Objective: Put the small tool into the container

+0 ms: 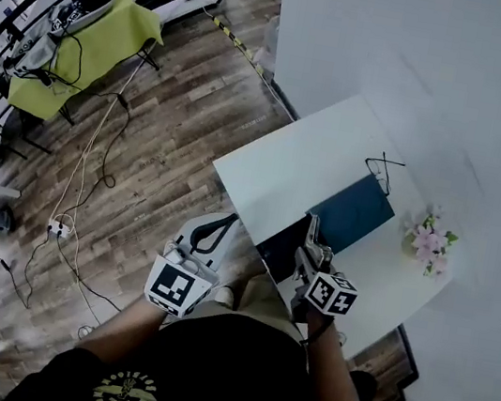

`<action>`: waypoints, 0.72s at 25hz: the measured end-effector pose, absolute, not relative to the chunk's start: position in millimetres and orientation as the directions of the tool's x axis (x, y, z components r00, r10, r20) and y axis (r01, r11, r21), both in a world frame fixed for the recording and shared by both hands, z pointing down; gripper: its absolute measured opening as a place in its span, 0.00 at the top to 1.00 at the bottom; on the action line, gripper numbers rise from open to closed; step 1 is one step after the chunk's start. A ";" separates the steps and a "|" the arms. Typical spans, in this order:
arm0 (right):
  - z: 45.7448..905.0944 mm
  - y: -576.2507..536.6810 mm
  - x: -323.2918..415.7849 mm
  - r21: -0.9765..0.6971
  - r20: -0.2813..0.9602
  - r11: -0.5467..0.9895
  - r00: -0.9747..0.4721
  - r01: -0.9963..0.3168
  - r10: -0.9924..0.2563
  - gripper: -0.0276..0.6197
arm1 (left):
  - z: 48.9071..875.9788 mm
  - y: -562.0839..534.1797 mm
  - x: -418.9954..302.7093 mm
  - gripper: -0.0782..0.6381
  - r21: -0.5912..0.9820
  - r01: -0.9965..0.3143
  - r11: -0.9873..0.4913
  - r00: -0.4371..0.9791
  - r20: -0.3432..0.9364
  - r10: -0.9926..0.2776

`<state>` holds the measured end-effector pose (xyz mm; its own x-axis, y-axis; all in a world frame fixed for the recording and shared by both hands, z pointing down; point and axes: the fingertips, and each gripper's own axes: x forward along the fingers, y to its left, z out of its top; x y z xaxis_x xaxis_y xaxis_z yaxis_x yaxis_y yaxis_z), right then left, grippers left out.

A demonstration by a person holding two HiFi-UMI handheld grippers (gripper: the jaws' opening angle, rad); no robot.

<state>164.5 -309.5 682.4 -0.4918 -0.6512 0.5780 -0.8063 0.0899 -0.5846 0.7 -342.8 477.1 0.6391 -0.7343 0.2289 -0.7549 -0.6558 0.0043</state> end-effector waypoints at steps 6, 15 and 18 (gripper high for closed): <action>714.1 -307.6 161.1 -0.592 0.618 0.067 -0.506 -0.803 -0.602 0.76 | 480.2 -340.5 -4.5 0.88 0.004 -0.769 -0.639 0.622 0.239 -0.746; 746.8 -294.1 157.9 -0.608 0.680 -0.028 -0.502 -0.794 -0.534 0.76 | 486.2 -330.2 -12.2 0.88 -0.004 -0.770 -0.638 0.616 0.254 -0.746; 751.0 -295.4 159.7 -0.615 0.685 -0.068 -0.490 -0.785 -0.539 0.75 | 489.6 -323.7 -15.4 0.88 0.003 -0.772 -0.636 0.612 0.275 -0.742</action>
<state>159.7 -295.4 751.0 -0.4903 -0.5386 0.6852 -0.7853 -0.0680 -0.6154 -15.4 -323.7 489.6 0.6118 -0.7418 0.2748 -0.7720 -0.6357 0.0027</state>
